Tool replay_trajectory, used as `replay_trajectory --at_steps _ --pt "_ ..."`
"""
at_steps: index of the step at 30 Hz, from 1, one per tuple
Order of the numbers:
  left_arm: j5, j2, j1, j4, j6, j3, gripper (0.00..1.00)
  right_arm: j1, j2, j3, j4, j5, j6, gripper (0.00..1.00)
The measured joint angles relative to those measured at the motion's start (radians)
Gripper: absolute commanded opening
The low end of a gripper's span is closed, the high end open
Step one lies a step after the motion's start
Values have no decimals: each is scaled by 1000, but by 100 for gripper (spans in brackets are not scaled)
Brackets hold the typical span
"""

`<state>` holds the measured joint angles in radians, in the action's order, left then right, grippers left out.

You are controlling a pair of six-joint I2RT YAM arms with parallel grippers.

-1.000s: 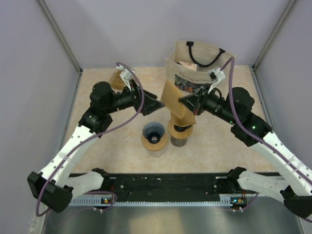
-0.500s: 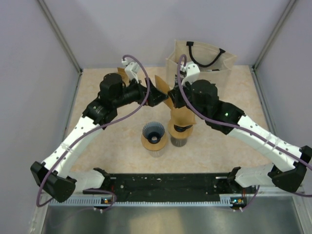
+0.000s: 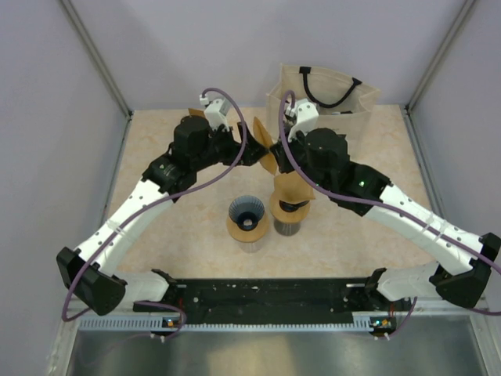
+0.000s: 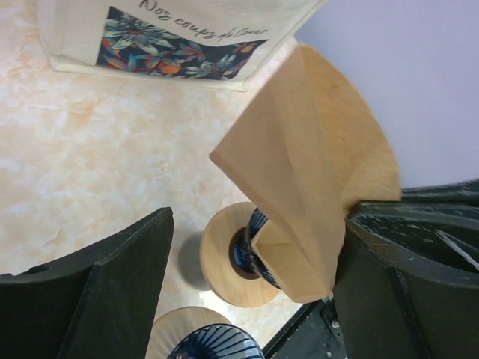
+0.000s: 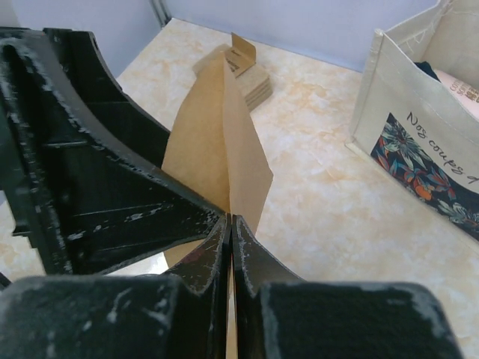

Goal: Place the coffee filter in the dripper

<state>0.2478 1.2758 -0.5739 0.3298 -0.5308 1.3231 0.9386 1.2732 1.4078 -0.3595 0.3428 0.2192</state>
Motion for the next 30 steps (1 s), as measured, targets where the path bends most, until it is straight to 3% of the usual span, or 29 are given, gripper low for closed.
replay_trajectory --at_steps 10,14,17,24,30 --pt "-115 32 -35 45 1 35 72 2 -10 -8 23 -23 -18 0" --pt "-139 56 -53 46 -8 52 62 3 -10 -19 42 -14 -18 0" --pt "-184 62 -63 50 -35 52 61 6 -11 -56 72 4 -3 0" --pt "-246 56 -67 -2 -116 19 45 10 -53 -183 139 10 74 0" --pt "-253 57 -71 -4 -126 16 45 10 -87 -204 188 38 104 0"
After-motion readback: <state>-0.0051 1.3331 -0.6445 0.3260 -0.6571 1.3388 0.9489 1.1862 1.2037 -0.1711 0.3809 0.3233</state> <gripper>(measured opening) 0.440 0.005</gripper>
